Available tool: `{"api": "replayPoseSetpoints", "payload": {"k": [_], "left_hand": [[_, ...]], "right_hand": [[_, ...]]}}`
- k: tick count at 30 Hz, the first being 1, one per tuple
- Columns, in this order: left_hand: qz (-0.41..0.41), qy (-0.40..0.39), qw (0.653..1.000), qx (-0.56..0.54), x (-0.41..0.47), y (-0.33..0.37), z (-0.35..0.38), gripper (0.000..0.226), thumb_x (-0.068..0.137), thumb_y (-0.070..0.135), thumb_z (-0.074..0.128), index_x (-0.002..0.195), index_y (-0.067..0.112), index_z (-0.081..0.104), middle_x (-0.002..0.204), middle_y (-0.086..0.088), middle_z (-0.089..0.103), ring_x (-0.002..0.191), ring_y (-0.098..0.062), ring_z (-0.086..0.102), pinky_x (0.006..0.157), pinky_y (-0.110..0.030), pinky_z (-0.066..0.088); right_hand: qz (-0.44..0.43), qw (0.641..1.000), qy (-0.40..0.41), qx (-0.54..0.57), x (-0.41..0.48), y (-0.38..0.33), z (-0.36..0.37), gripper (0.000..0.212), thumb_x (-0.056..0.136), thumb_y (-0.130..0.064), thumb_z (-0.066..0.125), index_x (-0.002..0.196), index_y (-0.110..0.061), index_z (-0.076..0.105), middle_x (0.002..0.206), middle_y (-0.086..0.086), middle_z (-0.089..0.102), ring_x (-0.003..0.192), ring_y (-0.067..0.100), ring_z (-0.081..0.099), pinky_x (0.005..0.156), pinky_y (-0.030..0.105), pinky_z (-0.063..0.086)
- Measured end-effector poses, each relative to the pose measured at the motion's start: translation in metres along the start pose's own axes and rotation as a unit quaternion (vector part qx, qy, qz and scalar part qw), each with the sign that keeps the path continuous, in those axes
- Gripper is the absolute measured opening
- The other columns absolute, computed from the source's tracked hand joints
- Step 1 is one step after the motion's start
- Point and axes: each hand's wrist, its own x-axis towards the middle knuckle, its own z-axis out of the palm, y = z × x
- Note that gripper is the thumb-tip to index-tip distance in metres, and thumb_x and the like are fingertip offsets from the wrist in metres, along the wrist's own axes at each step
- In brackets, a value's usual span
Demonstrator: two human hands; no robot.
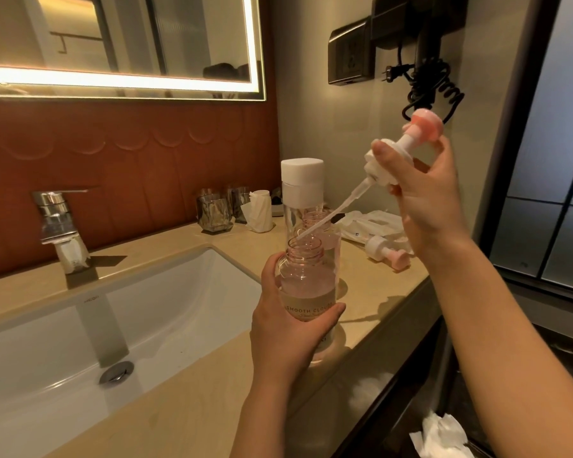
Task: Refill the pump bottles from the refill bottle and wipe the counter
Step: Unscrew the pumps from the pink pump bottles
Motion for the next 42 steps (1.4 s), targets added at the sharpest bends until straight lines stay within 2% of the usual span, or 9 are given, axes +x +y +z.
{"api": "replayPoseSetpoints", "payload": {"k": [7,15,19,21,24,29,32,37,42], "left_hand": [[0.005,0.0,1.0,0.001,-0.001,-0.002,0.0,0.093,0.054,0.049,0.085,0.113,0.069,0.016,0.104,0.048,0.034,0.104,0.005,0.043,0.083,-0.015,0.037],[0.006,-0.001,1.0,-0.002,-0.001,-0.002,0.0,0.09,0.055,0.047,0.085,0.113,0.066,0.019,0.102,0.046,0.035,0.103,0.005,0.042,0.08,-0.013,0.035],[0.007,-0.001,1.0,0.006,-0.001,-0.002,0.0,0.091,0.055,0.048,0.084,0.112,0.066,0.016,0.103,0.049,0.03,0.105,0.006,0.04,0.084,-0.015,0.037],[0.008,-0.002,1.0,0.007,0.0,-0.002,0.0,0.092,0.055,0.049,0.084,0.113,0.066,0.015,0.103,0.049,0.03,0.106,0.005,0.041,0.087,-0.018,0.038],[0.008,-0.002,1.0,0.007,0.0,-0.002,0.0,0.092,0.055,0.049,0.084,0.114,0.065,0.016,0.104,0.048,0.03,0.106,0.004,0.041,0.087,-0.017,0.038],[0.007,-0.001,1.0,0.003,0.0,-0.002,0.0,0.093,0.054,0.049,0.084,0.116,0.064,0.015,0.107,0.044,0.032,0.107,0.003,0.041,0.085,-0.013,0.037],[0.005,-0.002,1.0,-0.004,0.0,-0.002,0.0,0.092,0.054,0.048,0.084,0.116,0.062,0.018,0.105,0.045,0.033,0.106,0.003,0.042,0.08,-0.009,0.034],[0.003,-0.006,1.0,-0.008,0.0,-0.001,0.0,0.094,0.054,0.049,0.083,0.121,0.058,0.018,0.106,0.044,0.034,0.107,0.003,0.041,0.084,-0.014,0.035],[0.005,-0.006,1.0,-0.011,0.0,0.001,-0.001,0.092,0.055,0.048,0.084,0.117,0.062,0.018,0.106,0.044,0.034,0.108,0.003,0.041,0.084,-0.015,0.035]], "right_hand": [[0.076,0.994,-0.02,0.082,-0.001,0.01,-0.019,0.056,0.077,-0.021,0.072,0.128,-0.022,0.05,0.121,0.009,0.059,0.098,0.016,0.065,0.079,0.024,0.051],[0.146,0.977,-0.056,0.146,-0.014,0.025,-0.042,0.054,0.074,-0.014,0.066,0.125,-0.022,0.049,0.092,-0.001,0.065,0.077,0.01,0.069,0.065,0.028,0.051],[0.194,0.973,-0.051,0.112,-0.02,0.035,-0.054,0.082,0.052,-0.023,0.084,0.125,-0.025,0.048,0.111,0.008,0.058,0.098,0.025,0.064,0.072,0.035,0.053],[0.217,0.966,-0.054,0.127,-0.023,0.042,-0.059,0.102,0.024,-0.029,0.095,0.116,-0.026,0.051,0.113,0.011,0.059,0.089,0.022,0.068,0.068,0.033,0.057],[0.243,0.954,-0.054,0.167,-0.028,0.053,-0.065,0.101,0.013,-0.027,0.095,0.105,-0.023,0.056,0.102,0.012,0.069,0.088,0.023,0.069,0.073,0.034,0.058],[0.286,0.928,-0.049,0.235,-0.042,0.062,-0.061,0.062,0.05,-0.013,0.085,0.106,-0.014,0.057,0.102,0.016,0.067,0.097,0.027,0.063,0.08,0.037,0.057],[0.283,0.919,-0.01,0.275,-0.047,0.068,-0.058,0.082,0.039,-0.012,0.091,0.113,-0.011,0.055,0.108,0.017,0.063,0.092,0.028,0.067,0.072,0.034,0.058],[0.219,0.908,0.044,0.355,-0.055,0.074,-0.068,0.065,0.076,-0.008,0.058,0.137,-0.01,0.038,0.127,0.019,0.052,0.108,0.03,0.056,0.084,0.034,0.055],[0.164,0.941,0.133,0.263,-0.058,0.089,-0.087,0.033,0.088,-0.006,0.055,0.116,-0.02,0.042,0.128,0.016,0.05,0.113,0.026,0.055,0.091,0.035,0.051]]}}
